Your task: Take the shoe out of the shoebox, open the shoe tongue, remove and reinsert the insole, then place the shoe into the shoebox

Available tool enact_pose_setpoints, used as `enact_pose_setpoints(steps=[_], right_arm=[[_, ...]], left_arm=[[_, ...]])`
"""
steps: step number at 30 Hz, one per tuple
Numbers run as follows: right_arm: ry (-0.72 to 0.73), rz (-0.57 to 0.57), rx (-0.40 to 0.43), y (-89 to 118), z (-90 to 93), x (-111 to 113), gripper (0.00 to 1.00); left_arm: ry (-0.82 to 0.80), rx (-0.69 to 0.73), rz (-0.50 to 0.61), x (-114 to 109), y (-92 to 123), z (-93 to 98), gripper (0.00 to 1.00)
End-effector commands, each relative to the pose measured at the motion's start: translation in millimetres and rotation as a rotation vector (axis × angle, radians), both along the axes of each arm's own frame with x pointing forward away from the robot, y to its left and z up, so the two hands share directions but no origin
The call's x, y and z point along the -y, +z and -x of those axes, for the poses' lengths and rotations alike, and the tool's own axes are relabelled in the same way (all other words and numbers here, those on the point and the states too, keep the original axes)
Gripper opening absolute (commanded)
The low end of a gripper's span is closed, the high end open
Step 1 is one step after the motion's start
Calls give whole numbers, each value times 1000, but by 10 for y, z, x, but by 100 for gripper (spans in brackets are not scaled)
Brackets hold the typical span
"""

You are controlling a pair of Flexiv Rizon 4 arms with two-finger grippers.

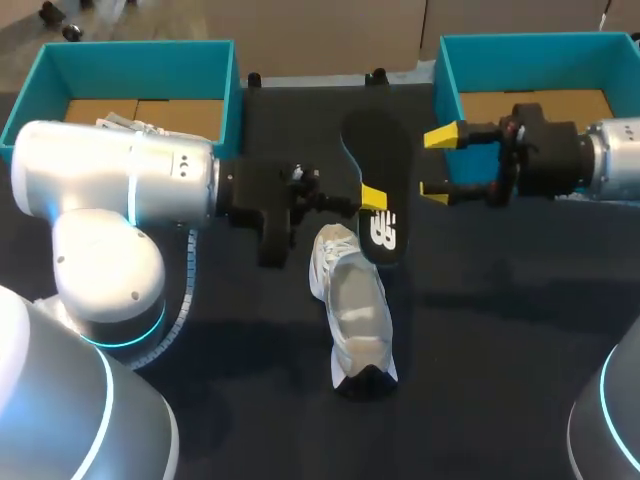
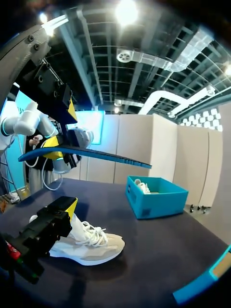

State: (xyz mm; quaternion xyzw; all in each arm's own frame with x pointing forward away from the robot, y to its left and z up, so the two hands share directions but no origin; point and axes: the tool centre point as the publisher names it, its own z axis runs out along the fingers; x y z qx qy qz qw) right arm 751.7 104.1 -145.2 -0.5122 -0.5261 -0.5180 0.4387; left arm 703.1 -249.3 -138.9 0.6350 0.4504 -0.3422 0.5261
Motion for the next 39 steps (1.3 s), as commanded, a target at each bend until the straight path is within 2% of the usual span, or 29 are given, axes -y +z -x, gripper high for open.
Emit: enact_pose_setpoints(steps=[1, 12, 20, 29, 34, 39], right_arm=[[12, 9, -7, -32, -64, -151, 100], [3, 10, 4, -17, 38, -194, 100], [-1, -8, 2, -53, 31, -267, 100], [-52, -5, -60, -44, -30, -368, 100], [-65, 8, -68, -25, -1, -371, 76], [-65, 11, -40, -21, 42, -353, 64]], left_arm=[[8, 12, 1, 145, -83, -55, 0], [34, 16, -2, 175, -172, -104, 0], [44, 20, -3, 173, -201, -108, 0], [49, 22, 1, 172, -204, -108, 0], [49, 22, 1, 172, -204, -108, 0], [49, 22, 1, 172, -204, -108, 0]])
